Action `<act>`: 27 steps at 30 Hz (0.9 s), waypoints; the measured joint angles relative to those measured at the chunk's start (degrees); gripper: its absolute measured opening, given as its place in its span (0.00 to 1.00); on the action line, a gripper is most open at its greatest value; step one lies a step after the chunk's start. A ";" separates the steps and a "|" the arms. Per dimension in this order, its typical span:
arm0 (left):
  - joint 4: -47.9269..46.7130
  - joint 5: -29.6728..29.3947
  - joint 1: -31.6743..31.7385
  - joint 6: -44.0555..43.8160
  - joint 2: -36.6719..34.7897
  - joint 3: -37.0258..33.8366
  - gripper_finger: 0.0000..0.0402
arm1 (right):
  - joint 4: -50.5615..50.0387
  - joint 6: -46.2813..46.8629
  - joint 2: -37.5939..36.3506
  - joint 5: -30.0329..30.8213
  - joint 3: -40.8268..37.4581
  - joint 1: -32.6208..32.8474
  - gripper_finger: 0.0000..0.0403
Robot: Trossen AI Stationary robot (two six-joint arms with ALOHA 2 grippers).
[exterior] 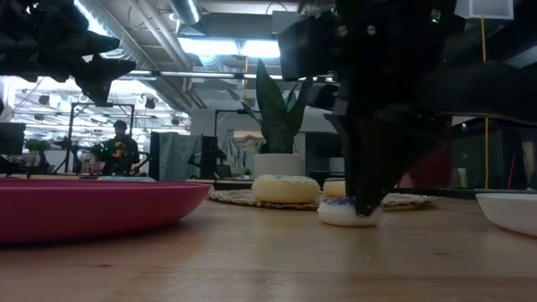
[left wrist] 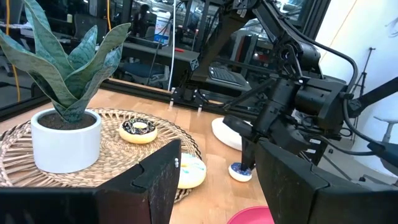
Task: Pick & Place donuts
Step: Put the dark blue donut on the white plate
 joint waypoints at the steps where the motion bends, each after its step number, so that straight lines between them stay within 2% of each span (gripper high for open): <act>1: 0.00 0.00 -0.01 0.00 0.01 0.00 0.49 | -0.01 0.63 0.00 0.00 0.02 -0.02 0.06; 5: 0.00 0.00 0.00 0.00 0.01 0.00 0.49 | -0.53 1.89 0.00 -0.17 0.65 0.01 0.02; 10: 0.00 0.00 -0.01 0.00 0.00 0.00 0.49 | -2.54 0.34 0.00 -0.20 3.51 0.01 0.06; 18: -0.01 0.00 -0.01 0.00 0.00 0.00 0.49 | -5.60 -10.43 0.00 -3.64 10.50 -0.10 0.02; 27: 0.00 0.00 -0.01 0.00 0.00 0.00 0.49 | -10.94 -21.68 -0.02 -4.58 20.18 -0.10 0.04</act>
